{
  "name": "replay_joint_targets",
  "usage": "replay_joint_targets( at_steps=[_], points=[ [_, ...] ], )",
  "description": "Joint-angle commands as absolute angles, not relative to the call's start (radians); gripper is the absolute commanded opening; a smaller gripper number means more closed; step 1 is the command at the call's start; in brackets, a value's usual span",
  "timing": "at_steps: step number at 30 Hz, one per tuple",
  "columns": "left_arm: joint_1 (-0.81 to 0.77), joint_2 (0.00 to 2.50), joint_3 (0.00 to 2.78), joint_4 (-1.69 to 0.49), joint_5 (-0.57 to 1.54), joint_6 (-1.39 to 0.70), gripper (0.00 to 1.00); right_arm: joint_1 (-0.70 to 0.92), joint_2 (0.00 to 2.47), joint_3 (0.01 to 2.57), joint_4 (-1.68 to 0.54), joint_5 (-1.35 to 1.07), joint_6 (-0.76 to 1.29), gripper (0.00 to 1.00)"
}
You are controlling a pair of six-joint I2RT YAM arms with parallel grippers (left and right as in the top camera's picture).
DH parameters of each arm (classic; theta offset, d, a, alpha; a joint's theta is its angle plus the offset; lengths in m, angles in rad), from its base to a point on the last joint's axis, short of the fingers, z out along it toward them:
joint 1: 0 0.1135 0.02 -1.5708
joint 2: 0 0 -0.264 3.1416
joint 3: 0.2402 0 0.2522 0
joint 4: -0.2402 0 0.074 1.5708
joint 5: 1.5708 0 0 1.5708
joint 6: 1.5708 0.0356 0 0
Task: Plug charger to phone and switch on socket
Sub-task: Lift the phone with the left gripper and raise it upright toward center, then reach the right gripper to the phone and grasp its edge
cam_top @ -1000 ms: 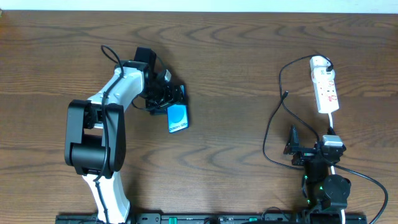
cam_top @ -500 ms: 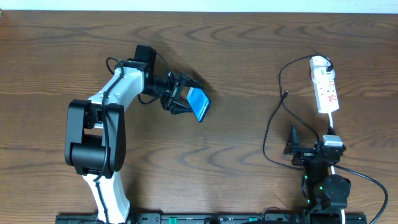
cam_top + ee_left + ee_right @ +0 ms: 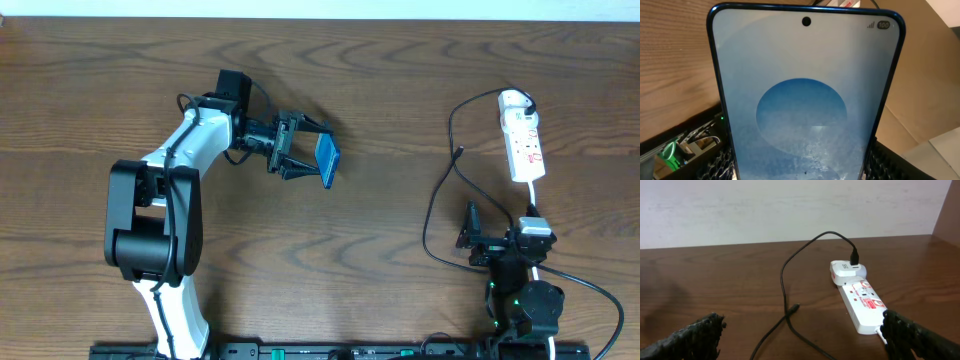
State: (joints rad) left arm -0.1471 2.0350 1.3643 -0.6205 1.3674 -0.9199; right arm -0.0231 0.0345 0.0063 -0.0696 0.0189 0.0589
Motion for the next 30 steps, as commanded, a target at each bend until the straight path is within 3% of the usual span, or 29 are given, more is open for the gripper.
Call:
replay_joint_targets(
  at_steps=[1, 9, 13, 18, 22, 27, 30],
  points=[
    [-0.155, 1.999, 1.360, -0.599, 1.422, -0.977, 0.41, -0.028, 0.030, 0.006, -0.072, -0.006, 0.058, 0.99],
    [-0.249, 1.965, 1.360, -0.082, 1.375, -1.381, 0.41, -0.028, 0.030, 0.009, -0.065, -0.184, 0.270, 0.99],
    [-0.275, 1.965, 1.360, -0.065, 1.376, -1.390, 0.41, -0.028, 0.031, 0.062, -0.158, -0.239, 0.352, 0.99],
    [-0.287, 1.965, 1.360, -0.074, 1.476, -1.394, 0.41, -0.028, 0.113, 0.309, -0.471, -0.347, 0.512, 0.99],
    [-0.287, 1.965, 1.360, -0.073, 1.467, -1.393, 0.41, -0.028, 0.138, 0.343, -0.293, -0.767, 0.612, 0.99],
    [-0.287, 1.965, 1.360, -0.073, 1.396, -1.393, 0.41, -0.025, 0.187, 0.348, -0.105, -0.618, 0.665, 0.98],
    [-0.287, 1.965, 1.360, -0.073, 1.394, -1.393, 0.41, -0.025, 0.330, 0.430, -0.164, -0.603, 0.656, 0.95]
  ],
)
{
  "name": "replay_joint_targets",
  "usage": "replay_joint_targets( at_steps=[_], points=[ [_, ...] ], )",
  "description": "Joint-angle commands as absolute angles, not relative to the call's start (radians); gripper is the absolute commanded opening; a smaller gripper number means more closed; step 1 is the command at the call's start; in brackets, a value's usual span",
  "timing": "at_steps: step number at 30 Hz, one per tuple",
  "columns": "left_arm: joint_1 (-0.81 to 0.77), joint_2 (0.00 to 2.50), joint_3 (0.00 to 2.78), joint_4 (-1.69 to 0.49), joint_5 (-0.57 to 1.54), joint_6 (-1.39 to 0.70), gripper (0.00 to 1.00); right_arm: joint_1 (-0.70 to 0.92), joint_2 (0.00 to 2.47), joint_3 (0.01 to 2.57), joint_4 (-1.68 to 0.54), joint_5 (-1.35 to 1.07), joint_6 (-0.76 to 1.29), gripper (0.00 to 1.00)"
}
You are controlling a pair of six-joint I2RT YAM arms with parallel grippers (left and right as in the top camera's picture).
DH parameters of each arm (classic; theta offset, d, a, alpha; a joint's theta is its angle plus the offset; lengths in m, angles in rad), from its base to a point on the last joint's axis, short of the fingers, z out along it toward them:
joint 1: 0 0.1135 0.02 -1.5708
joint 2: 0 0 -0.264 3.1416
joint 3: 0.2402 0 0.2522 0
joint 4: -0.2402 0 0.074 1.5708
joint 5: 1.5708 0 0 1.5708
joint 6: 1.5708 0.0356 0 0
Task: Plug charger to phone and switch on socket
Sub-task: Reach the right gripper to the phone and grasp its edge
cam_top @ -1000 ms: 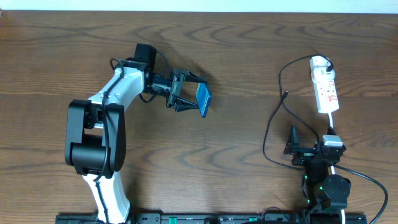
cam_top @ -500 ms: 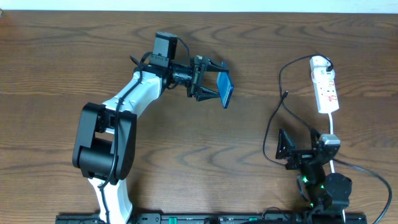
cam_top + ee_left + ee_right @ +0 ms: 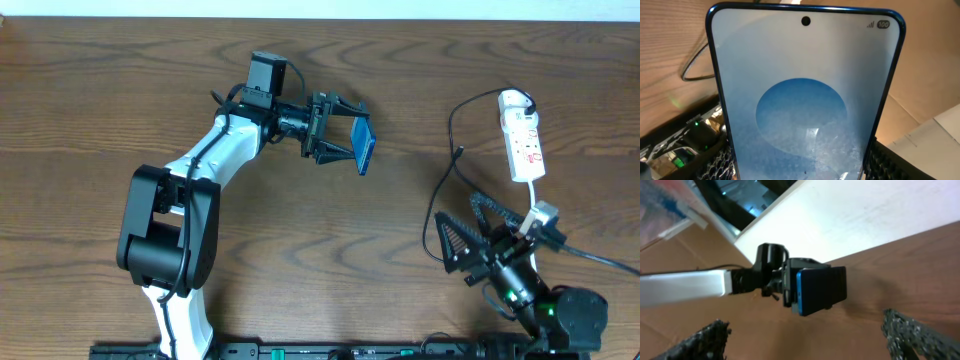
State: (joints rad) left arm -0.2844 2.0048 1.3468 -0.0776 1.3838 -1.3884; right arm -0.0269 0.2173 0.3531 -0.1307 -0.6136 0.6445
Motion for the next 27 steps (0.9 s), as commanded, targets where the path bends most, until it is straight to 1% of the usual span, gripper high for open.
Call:
replay_joint_targets(
  at_steps=[1, 2, 4, 6, 9, 10, 12, 13, 14, 16, 19, 23, 27],
  points=[
    [-0.287, 1.965, 1.360, -0.073, 1.394, -1.393, 0.41, -0.024, 0.373, 0.458, -0.185, -0.604, 0.636, 0.96],
    [-0.287, 1.965, 1.360, -0.073, 1.394, -1.393, 0.41, -0.022, 0.455, 0.525, -0.236, -0.598, 0.591, 0.99],
    [-0.287, 1.965, 1.360, -0.073, 1.394, -1.393, 0.41, 0.008, 0.589, 0.645, -0.329, -0.535, 0.537, 0.99],
    [-0.287, 1.965, 1.360, -0.073, 1.394, -1.393, 0.41, 0.098, 0.719, 0.804, -0.498, -0.339, 0.522, 0.99],
    [-0.287, 1.965, 1.360, -0.073, 1.394, -1.389, 0.41, 0.327, 0.862, 1.001, -0.693, 0.054, 0.551, 0.99],
    [-0.287, 1.965, 1.360, -0.073, 1.394, -1.389, 0.41, 0.371, 0.881, 1.023, -0.711, 0.113, 0.562, 0.99],
    [-0.287, 1.965, 1.360, -0.073, 1.394, -1.389, 0.41, 0.544, 0.940, 1.073, -0.749, 0.326, 0.615, 0.99],
    [-0.287, 1.965, 1.360, -0.073, 1.394, -1.389, 0.41, 0.588, 0.954, 1.075, -0.748, 0.384, 0.627, 0.99],
    [-0.287, 1.965, 1.360, -0.073, 1.394, -1.389, 0.41, 0.679, 0.992, 1.074, -0.743, 0.532, 0.654, 0.99],
    [-0.287, 1.965, 1.360, -0.073, 1.394, -1.389, 0.41, 0.784, 1.067, 1.074, -0.731, 0.717, 0.691, 0.99],
    [-0.287, 1.965, 1.360, -0.073, 1.394, -1.389, 0.41, 0.868, 1.203, 1.074, -0.613, 0.754, 0.704, 0.99],
    [-0.287, 1.965, 1.360, -0.073, 1.394, -1.389, 0.41, 0.878, 1.280, 1.074, -0.487, 0.751, 0.778, 0.98],
    [-0.287, 1.965, 1.360, -0.073, 1.394, -1.389, 0.41, 0.878, 1.345, 1.074, -0.435, 0.749, 0.778, 0.87]
  ],
)
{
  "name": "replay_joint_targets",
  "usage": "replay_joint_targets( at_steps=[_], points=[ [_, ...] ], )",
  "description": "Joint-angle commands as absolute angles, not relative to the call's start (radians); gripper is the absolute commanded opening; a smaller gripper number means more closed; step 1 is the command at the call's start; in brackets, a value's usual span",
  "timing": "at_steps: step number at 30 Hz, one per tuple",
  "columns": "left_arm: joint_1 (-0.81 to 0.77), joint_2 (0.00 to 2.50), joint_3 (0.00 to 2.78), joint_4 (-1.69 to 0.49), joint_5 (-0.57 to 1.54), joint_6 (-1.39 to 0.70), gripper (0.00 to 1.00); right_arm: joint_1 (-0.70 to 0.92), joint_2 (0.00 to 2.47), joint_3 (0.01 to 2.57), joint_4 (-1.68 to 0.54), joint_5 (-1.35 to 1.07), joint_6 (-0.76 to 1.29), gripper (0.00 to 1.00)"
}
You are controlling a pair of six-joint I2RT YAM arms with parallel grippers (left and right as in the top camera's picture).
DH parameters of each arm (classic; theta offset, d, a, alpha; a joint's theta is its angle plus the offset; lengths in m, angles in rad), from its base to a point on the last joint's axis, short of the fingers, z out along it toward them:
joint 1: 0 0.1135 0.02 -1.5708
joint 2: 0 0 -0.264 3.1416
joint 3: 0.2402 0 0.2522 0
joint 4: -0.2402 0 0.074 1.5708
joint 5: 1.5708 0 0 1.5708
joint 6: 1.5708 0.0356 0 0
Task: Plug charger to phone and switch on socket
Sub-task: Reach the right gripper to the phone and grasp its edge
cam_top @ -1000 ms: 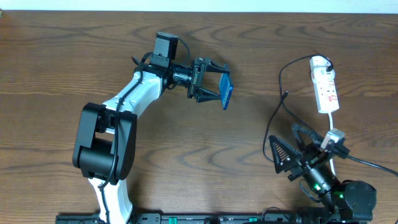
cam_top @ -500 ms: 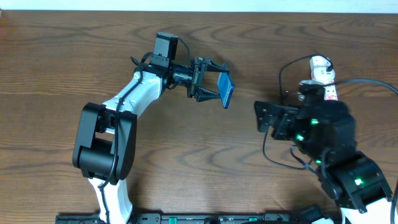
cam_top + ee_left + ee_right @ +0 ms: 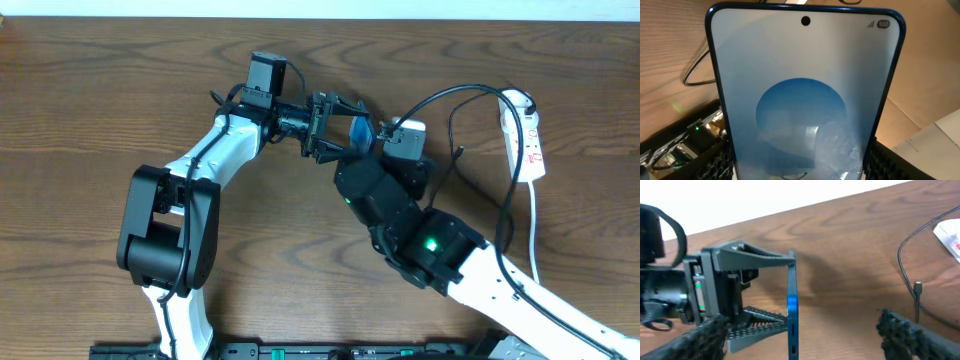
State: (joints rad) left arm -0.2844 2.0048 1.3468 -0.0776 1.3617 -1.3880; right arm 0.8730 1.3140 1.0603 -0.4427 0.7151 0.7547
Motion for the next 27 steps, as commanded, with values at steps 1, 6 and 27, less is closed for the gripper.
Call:
replay_joint_targets(
  at_steps=[1, 6, 27],
  points=[
    [-0.287, 1.965, 1.360, -0.073, 1.394, -1.389, 0.41, 0.877, 1.363, 1.074, -0.434, 0.749, 0.778, 0.85],
    [-0.287, 1.965, 1.360, -0.073, 1.394, -1.389, 0.41, 0.862, 1.420, 1.074, -0.434, 0.741, 0.819, 0.72],
    [-0.227, 1.965, 1.360, -0.063, 1.371, -1.257, 0.77, 0.725, 1.422, 1.075, -0.427, 0.449, 0.841, 0.01]
  ],
)
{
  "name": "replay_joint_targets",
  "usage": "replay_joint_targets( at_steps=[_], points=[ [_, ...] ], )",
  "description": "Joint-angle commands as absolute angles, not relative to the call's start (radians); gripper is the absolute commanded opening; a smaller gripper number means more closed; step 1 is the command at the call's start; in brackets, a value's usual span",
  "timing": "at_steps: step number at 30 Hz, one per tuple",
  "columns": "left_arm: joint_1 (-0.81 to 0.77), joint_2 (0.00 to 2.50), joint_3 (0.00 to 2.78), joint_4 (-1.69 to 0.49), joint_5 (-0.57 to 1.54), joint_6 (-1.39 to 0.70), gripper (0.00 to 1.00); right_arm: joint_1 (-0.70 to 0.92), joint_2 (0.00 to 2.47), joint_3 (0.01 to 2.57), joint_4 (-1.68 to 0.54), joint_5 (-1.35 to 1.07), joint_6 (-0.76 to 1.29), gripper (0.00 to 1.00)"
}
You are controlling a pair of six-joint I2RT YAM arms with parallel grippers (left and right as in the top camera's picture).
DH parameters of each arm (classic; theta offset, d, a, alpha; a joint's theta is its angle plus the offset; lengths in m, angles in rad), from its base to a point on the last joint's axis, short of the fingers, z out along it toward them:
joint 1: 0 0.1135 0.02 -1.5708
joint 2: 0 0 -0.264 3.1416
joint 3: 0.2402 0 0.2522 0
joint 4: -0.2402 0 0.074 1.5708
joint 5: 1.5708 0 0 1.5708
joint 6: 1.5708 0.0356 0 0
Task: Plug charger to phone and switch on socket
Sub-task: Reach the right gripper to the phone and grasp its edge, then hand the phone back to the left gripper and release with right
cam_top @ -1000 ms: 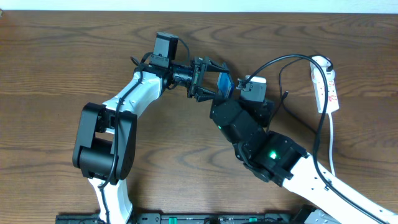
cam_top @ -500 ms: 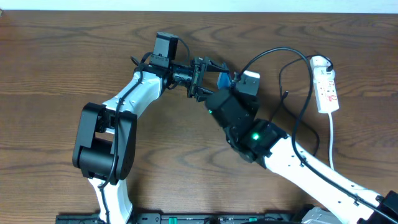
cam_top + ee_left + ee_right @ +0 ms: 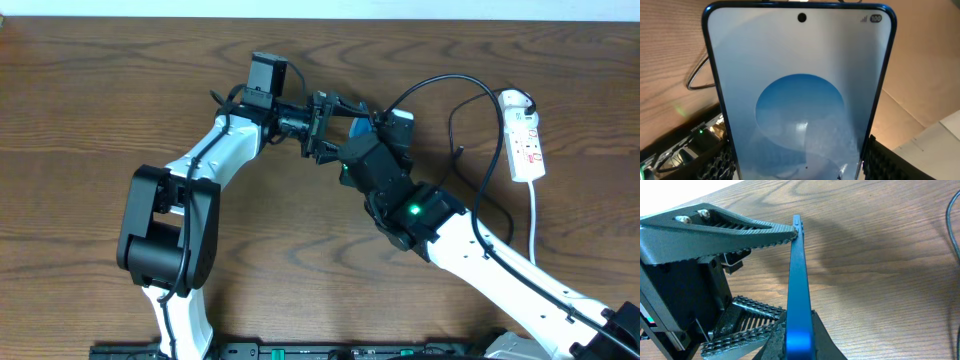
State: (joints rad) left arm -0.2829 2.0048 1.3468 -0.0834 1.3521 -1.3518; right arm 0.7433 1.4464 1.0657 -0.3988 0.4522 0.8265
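Observation:
The blue phone (image 3: 357,127) is held on edge above the table, its lit screen (image 3: 800,100) filling the left wrist view. My left gripper (image 3: 343,130) is shut on its long sides, with fingers (image 3: 707,160) flanking the screen. My right gripper (image 3: 368,138) has reached across and is shut on the phone's thin blue edge (image 3: 797,280), dark pads (image 3: 822,342) pressed on both faces. The charger's black cable end (image 3: 459,152) lies loose on the table. Its white plug (image 3: 515,98) sits in the white power strip (image 3: 525,140).
The right arm (image 3: 470,240) stretches diagonally from the bottom right to the phone, with its own black lead (image 3: 440,80) arching above it. The left arm (image 3: 200,160) comes in from the lower left. Brown wooden table (image 3: 100,80) all around.
My right gripper was open, facing the phone's edge from a short way off. It is now right at the phone and shut on that edge. The left gripper keeps hold in the same place.
My left gripper held the phone at centre left while the right arm rested folded at the bottom right. The phone then stood further right and back, and the right arm had risen. The right gripper then faced the phone, open, and now grips its edge.

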Motion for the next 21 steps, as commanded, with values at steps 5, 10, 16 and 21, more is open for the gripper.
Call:
replay_joint_targets(
  at_steps=[5, 10, 16, 21],
  points=[
    [-0.117, 1.965, 1.360, -0.009, 1.361, -1.249, 0.81, 0.662, 1.391, 1.075, -0.430, 0.262, 0.841, 0.01],
    [0.006, 1.965, 1.360, 0.028, 1.411, -1.140, 0.90, 0.585, 1.384, 1.074, -0.429, 0.133, 0.842, 0.01],
    [0.087, 1.824, 1.359, -0.126, 1.412, -0.862, 0.91, 0.425, 1.382, 1.064, -0.329, -0.207, 0.878, 0.01],
    [0.089, 1.494, 1.359, -0.997, 0.466, -0.458, 0.98, 0.358, 1.382, 1.042, -0.226, -0.413, 0.805, 0.01]
  ],
)
